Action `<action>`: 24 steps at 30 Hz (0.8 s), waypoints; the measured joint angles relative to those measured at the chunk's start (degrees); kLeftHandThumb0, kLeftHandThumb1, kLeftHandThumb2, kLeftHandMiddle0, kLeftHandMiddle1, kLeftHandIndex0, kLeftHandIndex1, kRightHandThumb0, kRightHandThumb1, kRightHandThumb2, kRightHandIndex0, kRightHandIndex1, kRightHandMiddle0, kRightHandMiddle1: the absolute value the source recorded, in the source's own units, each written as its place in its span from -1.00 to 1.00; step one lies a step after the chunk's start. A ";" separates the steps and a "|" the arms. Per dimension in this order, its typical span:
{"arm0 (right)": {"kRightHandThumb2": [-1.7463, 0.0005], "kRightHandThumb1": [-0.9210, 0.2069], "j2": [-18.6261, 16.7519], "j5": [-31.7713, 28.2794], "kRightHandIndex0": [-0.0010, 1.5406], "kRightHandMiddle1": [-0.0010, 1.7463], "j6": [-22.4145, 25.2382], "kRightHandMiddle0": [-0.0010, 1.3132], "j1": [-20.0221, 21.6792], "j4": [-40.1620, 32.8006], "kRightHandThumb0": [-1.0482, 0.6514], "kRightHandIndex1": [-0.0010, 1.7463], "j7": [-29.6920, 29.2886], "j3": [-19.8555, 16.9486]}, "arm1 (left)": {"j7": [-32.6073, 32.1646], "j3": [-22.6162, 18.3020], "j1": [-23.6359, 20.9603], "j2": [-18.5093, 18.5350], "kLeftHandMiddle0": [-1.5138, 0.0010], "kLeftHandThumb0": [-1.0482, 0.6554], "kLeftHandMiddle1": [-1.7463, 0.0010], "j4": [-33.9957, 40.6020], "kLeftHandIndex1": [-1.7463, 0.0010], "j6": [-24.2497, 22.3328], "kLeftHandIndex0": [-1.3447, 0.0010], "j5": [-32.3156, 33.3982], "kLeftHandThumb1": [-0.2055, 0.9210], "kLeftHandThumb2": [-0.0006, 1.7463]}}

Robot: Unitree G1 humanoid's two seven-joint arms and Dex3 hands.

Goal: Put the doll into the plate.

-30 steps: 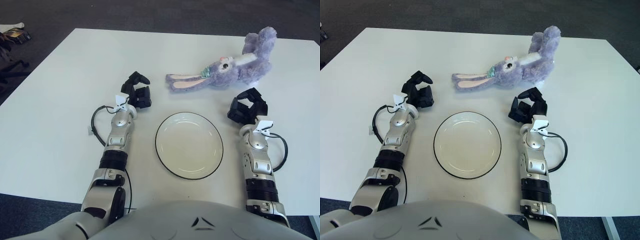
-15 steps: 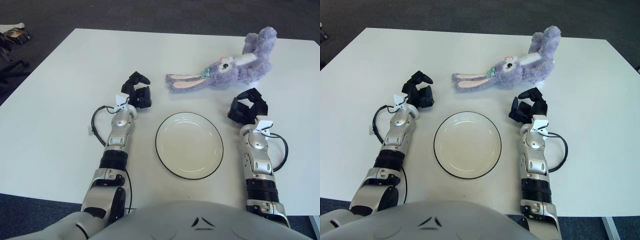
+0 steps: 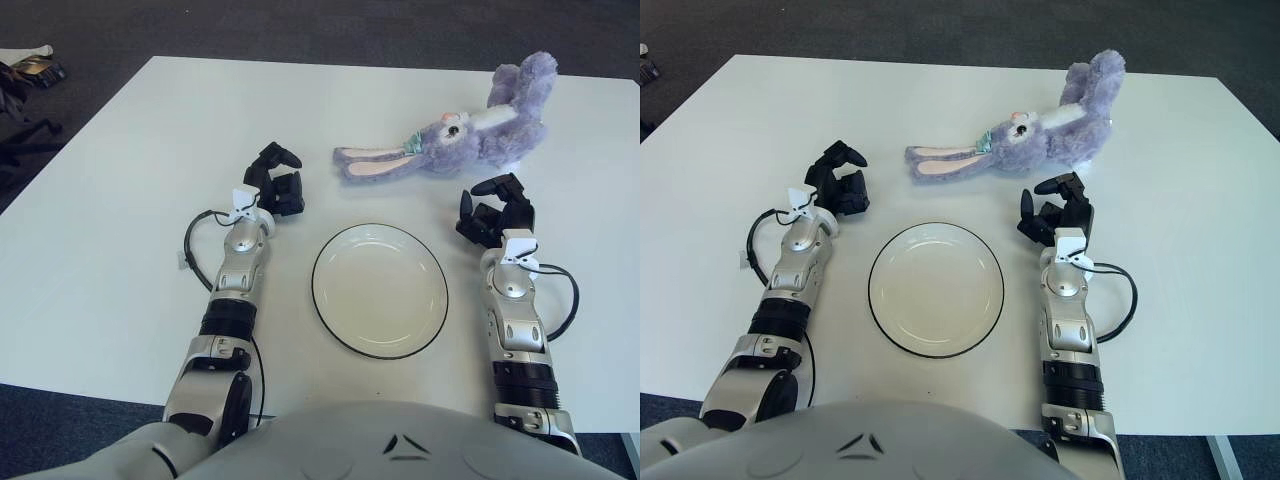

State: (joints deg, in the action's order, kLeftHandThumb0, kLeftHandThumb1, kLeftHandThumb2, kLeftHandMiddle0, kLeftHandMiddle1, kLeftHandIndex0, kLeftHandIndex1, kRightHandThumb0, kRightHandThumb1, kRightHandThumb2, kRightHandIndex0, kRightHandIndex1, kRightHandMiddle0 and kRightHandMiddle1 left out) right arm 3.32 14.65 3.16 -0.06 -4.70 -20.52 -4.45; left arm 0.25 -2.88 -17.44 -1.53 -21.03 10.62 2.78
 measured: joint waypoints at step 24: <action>0.15 -0.20 1.95 25.85 -0.81 0.10 13.59 -1.00 -3.34 -6.19 -0.59 -0.24 -6.48 6.98 | -0.02 0.11 -0.01 -0.15 -0.58 -0.33 -1.00 0.47 -1.00 -0.41 0.07 0.00 -0.12 0.54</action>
State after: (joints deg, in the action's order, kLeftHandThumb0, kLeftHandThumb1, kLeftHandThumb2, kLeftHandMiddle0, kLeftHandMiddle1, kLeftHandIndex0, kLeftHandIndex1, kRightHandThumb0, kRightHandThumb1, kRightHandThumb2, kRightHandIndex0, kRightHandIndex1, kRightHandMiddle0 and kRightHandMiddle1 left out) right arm 5.28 40.50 16.76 -3.40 -10.89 -27.00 2.53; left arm 0.24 -2.76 -17.45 -1.69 -20.56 10.21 2.77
